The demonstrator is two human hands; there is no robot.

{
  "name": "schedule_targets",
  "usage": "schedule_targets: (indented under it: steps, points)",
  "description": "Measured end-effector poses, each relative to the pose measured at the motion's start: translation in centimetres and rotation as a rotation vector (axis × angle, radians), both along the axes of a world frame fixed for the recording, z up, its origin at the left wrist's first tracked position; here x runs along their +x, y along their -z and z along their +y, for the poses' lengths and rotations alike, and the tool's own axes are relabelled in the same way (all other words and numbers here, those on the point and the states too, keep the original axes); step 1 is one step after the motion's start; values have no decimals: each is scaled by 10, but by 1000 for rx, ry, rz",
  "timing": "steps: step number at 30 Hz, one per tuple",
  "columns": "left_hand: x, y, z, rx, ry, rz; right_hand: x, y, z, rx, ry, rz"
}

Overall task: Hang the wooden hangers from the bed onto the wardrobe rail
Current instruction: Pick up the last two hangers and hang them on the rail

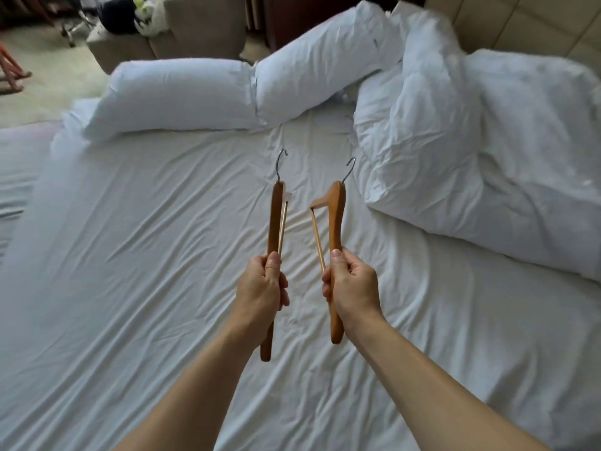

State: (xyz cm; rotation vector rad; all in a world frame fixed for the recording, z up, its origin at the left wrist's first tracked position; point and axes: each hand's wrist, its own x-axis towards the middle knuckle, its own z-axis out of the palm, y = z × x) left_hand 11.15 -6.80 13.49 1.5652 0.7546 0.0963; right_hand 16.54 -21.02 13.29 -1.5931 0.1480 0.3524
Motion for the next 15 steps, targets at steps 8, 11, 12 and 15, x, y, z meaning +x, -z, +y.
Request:
schedule_targets:
  steps: [8,11,12,15]
  points:
    - [5,-114,-20,54,31,-59,-1,-110,-39,-58,-1,-97]
    - [-2,-154,-28,39,27,-85,-5,-148,-55,-78,13,-132]
    - [-4,-166,-30,40,29,-93,-6,-160,-59,-84,20,-143]
    - [-8,-198,-37,43,32,-117,-9,-192,-75,-80,42,-166]
